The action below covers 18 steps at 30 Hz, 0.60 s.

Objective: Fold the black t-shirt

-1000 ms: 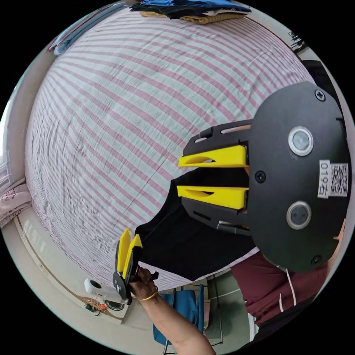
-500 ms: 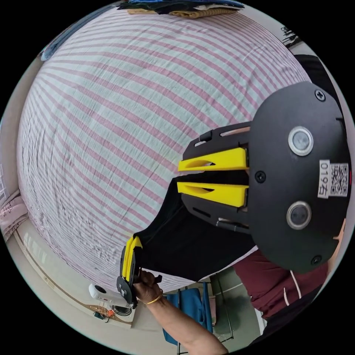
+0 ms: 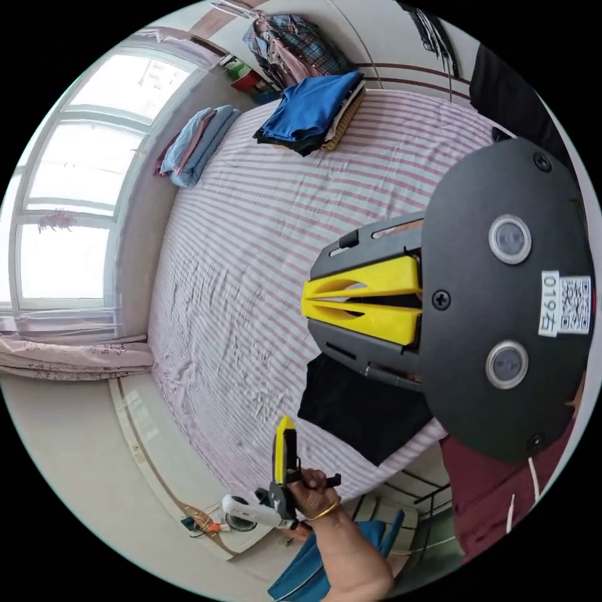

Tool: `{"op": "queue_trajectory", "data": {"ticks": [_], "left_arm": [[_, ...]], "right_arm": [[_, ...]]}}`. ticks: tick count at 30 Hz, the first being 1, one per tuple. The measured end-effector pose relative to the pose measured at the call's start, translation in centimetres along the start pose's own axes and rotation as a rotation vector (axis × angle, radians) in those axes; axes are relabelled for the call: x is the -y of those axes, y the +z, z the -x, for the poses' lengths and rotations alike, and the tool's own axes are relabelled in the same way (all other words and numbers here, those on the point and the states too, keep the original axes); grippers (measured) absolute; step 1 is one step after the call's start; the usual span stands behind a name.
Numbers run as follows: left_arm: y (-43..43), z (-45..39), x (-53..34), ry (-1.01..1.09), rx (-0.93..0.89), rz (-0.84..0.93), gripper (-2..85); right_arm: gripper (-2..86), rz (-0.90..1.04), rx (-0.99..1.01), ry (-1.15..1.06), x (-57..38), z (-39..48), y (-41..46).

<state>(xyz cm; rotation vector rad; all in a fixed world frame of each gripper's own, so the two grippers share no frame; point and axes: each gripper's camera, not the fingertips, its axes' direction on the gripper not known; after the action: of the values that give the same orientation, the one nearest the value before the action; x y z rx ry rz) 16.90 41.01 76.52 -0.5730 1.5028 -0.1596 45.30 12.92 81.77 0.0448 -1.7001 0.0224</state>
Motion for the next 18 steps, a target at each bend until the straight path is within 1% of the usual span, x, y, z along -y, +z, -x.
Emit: {"op": "queue_trajectory", "data": {"ticks": [3,6,7,8,10,12,16,18], "left_arm": [[-3.0,-5.1,-5.2,-0.044,-0.115,0.079,0.7],[-6.5,-10.8,-9.6,-0.062,-0.153,0.105,0.7],[-7.6,-12.9,-11.0,-0.064,-0.109,0.137,0.6],[-8.8,-14.8,-12.4,-0.085,-0.068,0.131,0.6],[-10.4,-17.0,-14.2,-0.148,-0.078,0.077,0.6],[-11.4,-19.2,-15.3,-0.199,-0.046,0.054,0.6],[-13.7,-24.1,-16.1,-0.221,0.135,-0.015,0.7],[-14.9,-25.1,-16.3,-0.255,0.158,-0.086,0.7]], "right_arm": [[-0.9,0.038,0.220,0.010,-3.2,1.2,-2.8],[-1.0,0.020,0.325,-0.080,-6.1,3.1,-5.3],[-1.0,0.019,0.358,-0.139,-7.2,3.8,-6.1],[-1.0,0.016,0.373,-0.174,-7.7,4.2,-6.5],[-1.0,0.001,0.406,-0.285,-10.2,5.4,-8.0],[-1.0,0.005,0.418,-0.358,-12.2,5.9,-8.6],[-0.9,-0.018,0.405,-0.507,-16.8,6.9,-8.7],[-0.9,-0.013,0.429,-0.567,-18.1,7.6,-8.1]]}}
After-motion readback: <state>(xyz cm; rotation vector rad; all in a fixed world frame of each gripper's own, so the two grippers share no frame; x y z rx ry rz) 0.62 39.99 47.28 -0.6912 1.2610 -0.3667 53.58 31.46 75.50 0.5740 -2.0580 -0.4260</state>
